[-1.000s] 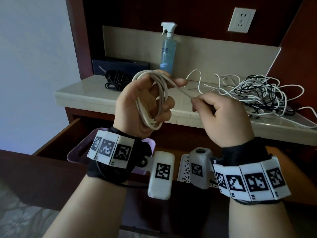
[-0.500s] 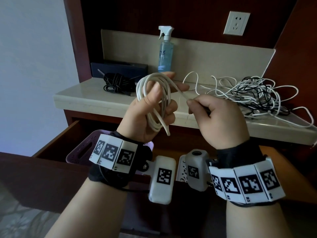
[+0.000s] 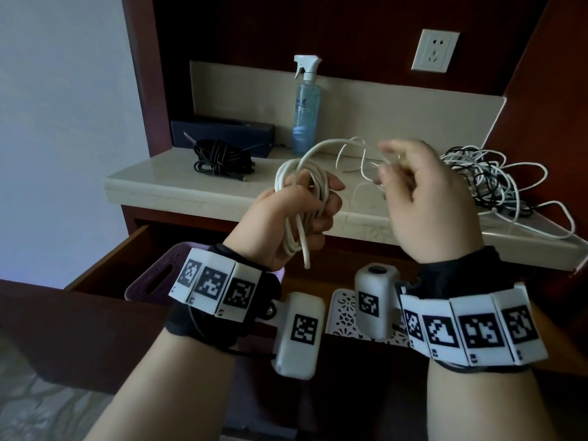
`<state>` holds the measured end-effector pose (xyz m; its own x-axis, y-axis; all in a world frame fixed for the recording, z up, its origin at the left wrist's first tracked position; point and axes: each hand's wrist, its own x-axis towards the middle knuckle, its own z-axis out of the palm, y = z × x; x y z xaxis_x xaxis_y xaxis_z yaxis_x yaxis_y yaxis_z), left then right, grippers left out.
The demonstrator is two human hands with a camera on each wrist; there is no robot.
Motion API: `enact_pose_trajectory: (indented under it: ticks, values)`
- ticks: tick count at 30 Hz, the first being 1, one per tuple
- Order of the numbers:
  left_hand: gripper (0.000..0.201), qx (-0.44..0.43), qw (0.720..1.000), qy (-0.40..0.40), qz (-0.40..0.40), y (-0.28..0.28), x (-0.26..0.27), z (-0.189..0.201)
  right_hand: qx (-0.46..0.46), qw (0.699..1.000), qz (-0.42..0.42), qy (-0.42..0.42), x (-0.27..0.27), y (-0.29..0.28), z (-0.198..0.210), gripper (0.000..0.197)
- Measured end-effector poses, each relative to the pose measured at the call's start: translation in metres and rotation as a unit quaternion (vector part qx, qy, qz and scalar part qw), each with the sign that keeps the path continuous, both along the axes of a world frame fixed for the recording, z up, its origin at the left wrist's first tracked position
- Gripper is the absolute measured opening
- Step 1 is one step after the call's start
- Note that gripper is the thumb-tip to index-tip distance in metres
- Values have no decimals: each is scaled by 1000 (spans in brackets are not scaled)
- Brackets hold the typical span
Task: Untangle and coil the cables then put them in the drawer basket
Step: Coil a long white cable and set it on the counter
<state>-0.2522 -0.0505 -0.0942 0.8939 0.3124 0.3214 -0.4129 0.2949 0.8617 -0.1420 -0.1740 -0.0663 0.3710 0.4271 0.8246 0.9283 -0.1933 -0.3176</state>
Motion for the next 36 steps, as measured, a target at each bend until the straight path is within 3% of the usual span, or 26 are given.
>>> enact_pose_trajectory:
  ticks: [4, 8, 14, 22, 26, 29, 31, 36]
  values:
    - [35, 54, 998, 22, 35, -2, 0, 0, -47, 993, 88, -60, -10, 7, 9, 31]
    - [35, 78, 996, 51, -4, -6, -1, 0, -2, 992, 69, -103, -10, 13, 27, 26]
    - [43, 84, 994, 63, -40, -4, -4, 1, 51, 996, 69, -31, -9, 23, 38, 23]
    - [39, 2, 998, 18, -62, 1, -7, 3, -32, 996, 82, -4, 2, 31, 33, 21]
    - [38, -81, 995, -53, -5, 10, -8, 12, -92, 988, 114, -38, 11, 25, 23, 32]
    - [45, -115, 990, -85, 16, 14, -8, 13, -21, 993, 114, 15, 15, 10, 10, 24]
    - [50, -123, 988, -89, 11, 11, -7, 11, 43, 992, 122, 3, 13, 5, 1, 18]
    - [58, -112, 988, -97, -32, -2, 0, 6, 40, 991, 124, -21, 2, 8, -13, 12]
